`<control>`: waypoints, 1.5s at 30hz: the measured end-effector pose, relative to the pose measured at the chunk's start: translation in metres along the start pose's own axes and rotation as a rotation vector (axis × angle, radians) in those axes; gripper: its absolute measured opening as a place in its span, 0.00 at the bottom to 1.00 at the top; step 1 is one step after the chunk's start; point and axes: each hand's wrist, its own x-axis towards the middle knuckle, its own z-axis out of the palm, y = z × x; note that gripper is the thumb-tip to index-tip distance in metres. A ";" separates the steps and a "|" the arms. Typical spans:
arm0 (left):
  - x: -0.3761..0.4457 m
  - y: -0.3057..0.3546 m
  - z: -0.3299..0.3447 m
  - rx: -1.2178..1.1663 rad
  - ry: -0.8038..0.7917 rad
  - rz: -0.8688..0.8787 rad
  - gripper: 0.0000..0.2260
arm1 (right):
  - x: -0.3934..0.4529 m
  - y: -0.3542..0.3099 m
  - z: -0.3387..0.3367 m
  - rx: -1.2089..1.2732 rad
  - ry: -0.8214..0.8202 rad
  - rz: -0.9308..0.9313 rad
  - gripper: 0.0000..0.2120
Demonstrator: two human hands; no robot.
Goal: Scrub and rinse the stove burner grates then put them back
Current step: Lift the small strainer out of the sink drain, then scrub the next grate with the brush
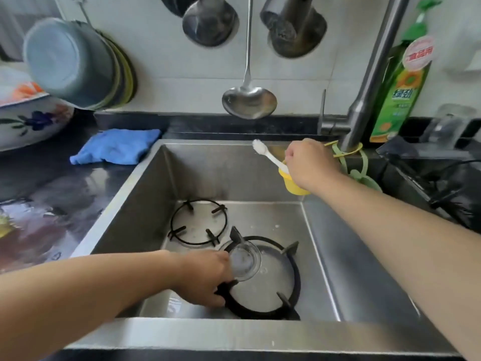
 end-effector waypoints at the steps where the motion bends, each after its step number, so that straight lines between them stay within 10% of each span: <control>1: 0.002 -0.002 0.005 0.004 -0.033 -0.013 0.14 | 0.011 -0.003 0.007 -0.023 0.008 -0.027 0.07; 10: 0.011 -0.010 0.019 -0.018 0.020 0.008 0.17 | 0.048 -0.017 0.048 0.048 -0.040 0.167 0.07; 17: 0.010 -0.011 -0.001 -0.215 0.096 -0.186 0.22 | -0.020 -0.052 0.006 0.169 0.076 -0.431 0.11; 26: 0.037 -0.005 -0.011 -0.563 -0.274 -0.738 0.14 | -0.077 -0.018 0.029 0.232 -0.889 0.015 0.10; 33: 0.052 0.005 -0.014 -0.447 -0.164 -0.762 0.09 | -0.058 -0.013 0.031 0.325 -0.868 0.043 0.11; 45: 0.000 0.029 -0.089 -1.843 0.445 -0.597 0.06 | -0.065 -0.005 0.018 0.555 -0.375 0.101 0.07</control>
